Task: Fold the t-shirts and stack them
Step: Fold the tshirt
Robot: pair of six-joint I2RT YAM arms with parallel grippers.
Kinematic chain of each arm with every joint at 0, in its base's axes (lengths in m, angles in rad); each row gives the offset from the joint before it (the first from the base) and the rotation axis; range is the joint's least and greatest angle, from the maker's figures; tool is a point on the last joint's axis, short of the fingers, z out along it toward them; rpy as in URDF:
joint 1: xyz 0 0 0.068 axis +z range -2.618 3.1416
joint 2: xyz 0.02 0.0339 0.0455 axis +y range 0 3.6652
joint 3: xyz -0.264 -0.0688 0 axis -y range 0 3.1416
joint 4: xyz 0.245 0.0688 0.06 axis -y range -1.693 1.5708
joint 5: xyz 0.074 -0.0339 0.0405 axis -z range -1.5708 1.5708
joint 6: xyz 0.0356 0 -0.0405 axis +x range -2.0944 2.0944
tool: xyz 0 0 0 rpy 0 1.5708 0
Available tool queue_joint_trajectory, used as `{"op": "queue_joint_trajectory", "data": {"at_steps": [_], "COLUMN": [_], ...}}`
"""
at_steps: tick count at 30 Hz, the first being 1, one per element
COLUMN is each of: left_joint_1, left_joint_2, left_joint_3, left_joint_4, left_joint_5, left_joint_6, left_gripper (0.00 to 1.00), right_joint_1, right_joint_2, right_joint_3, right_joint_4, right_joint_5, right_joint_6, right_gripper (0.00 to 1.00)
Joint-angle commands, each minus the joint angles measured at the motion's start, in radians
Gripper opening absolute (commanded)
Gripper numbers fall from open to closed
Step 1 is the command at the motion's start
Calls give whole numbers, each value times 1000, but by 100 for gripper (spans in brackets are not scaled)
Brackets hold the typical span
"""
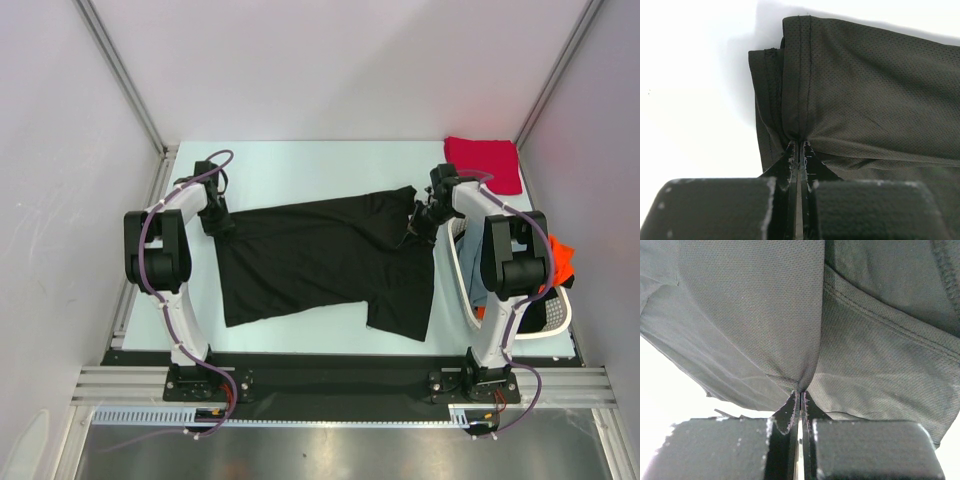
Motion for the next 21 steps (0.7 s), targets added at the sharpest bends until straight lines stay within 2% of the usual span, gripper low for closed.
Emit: {"op": "queue_joint_trajectory", "data": {"at_steps": [1,5,9,14,16,17,18,20,21], "left_joint_1": [19,18,18,18,18,19,18,19,19], "left_joint_2": [-4,-7,-16,-15,-18,-24,-32,-71,-85], "left_joint_3": [3,3,1,12,20,20,14,-12,-20], "left_joint_4": [14,12,14,9,2,-6,-8,-3,-3], "left_joint_5": [-35,-35,-40,-43,-44,-44,-47,-44,-43], "left_joint_6": [33,30,28,22,18,18,15,16,18], "left_gripper": [0,0,0,2,5,7,14,23,26], "right_joint_1": [7,10,10,5,-5,-8,-11,-37,-50], "right_joint_2": [-35,-3,23,71,82,86,90,99,108], "right_joint_3": [17,29,28,37,110,153,196,311,348], "right_joint_4": [-23,-14,-15,-3,-27,-49,-61,-28,48], "right_joint_5": [-21,-21,-39,-49,-3,29,55,100,85], "right_joint_6": [-3,-3,-12,-26,-48,-71,-107,-118,-96], "right_gripper": [1,3,10,11,13,16,24,32,34]}}
